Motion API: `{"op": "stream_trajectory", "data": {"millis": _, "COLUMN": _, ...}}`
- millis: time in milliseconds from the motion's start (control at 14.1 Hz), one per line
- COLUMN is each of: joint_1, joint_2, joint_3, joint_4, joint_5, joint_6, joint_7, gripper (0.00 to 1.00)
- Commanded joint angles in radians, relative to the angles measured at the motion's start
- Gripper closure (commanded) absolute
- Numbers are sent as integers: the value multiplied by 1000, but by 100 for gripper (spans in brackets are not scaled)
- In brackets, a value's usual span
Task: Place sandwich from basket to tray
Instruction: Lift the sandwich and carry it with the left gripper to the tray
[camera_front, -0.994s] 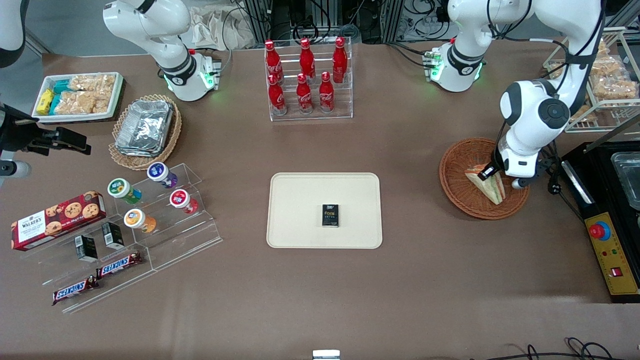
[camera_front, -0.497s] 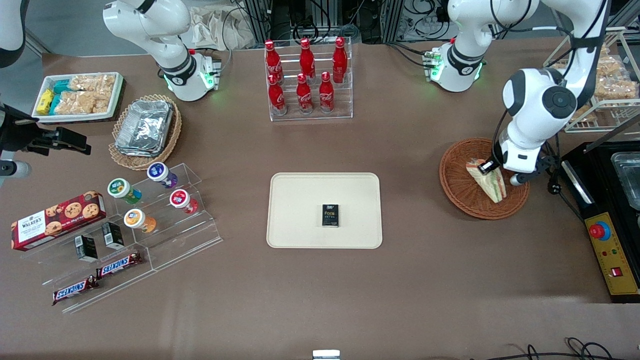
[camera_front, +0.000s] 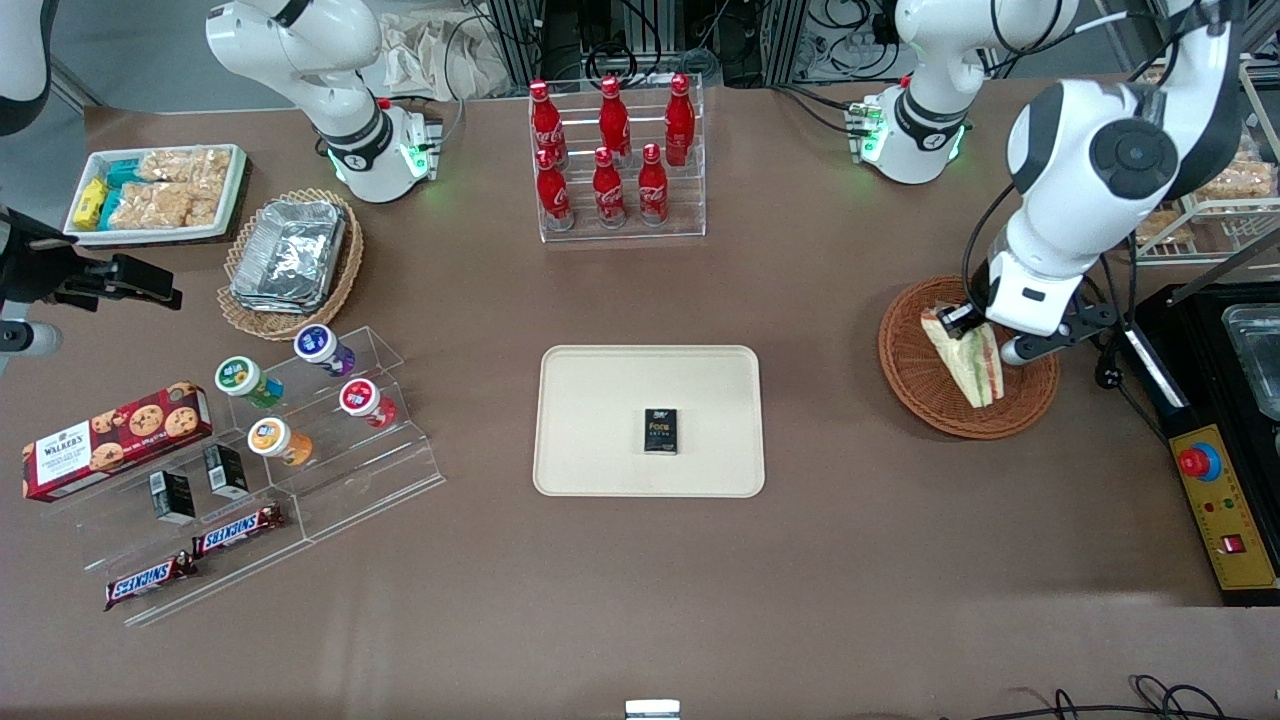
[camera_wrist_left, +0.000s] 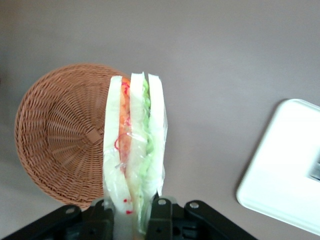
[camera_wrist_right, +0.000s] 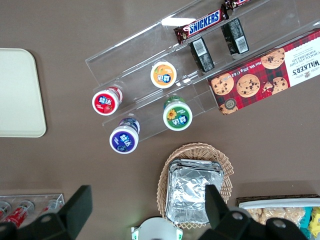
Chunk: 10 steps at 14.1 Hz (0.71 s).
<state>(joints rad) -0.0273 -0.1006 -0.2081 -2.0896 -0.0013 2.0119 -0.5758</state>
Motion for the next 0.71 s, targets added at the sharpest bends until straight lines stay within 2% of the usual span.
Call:
{"op": "stream_trajectory", "data": {"millis": 0, "joint_1": -2, "joint_2": 103, "joint_3": -59, "joint_4": 186, "joint_5": -31, "joint_6": -68, "joint_7": 14, "gripper": 100}}
{"op": "stream_trajectory", "data": {"millis": 142, "joint_1": -2, "joint_2": 154, "joint_3": -109, "joint_4": 248, "joint_5": -83, "joint_6": -67, "joint_7": 16, "gripper": 100}}
{"op": "stream_trajectory", "data": {"millis": 284, "joint_1": -2, "joint_2": 218, "joint_3": -180, "joint_4": 314, "joint_5": -89, "joint_6": -61, "joint_7": 16, "gripper": 100}}
{"op": "stream_trajectory", "data": {"millis": 497, "joint_1": -8, "joint_2": 338, "joint_3": -278, "joint_4": 394, "joint_5": -69, "joint_6": 0, "joint_7": 17, "gripper": 100}}
{"op": "stream_trajectory", "data": {"millis": 639, "joint_1": -58, "joint_2": 386, "joint_3": -278, "joint_4": 390, "joint_5": -10, "joint_6": 57, "joint_7": 4, "gripper": 100}}
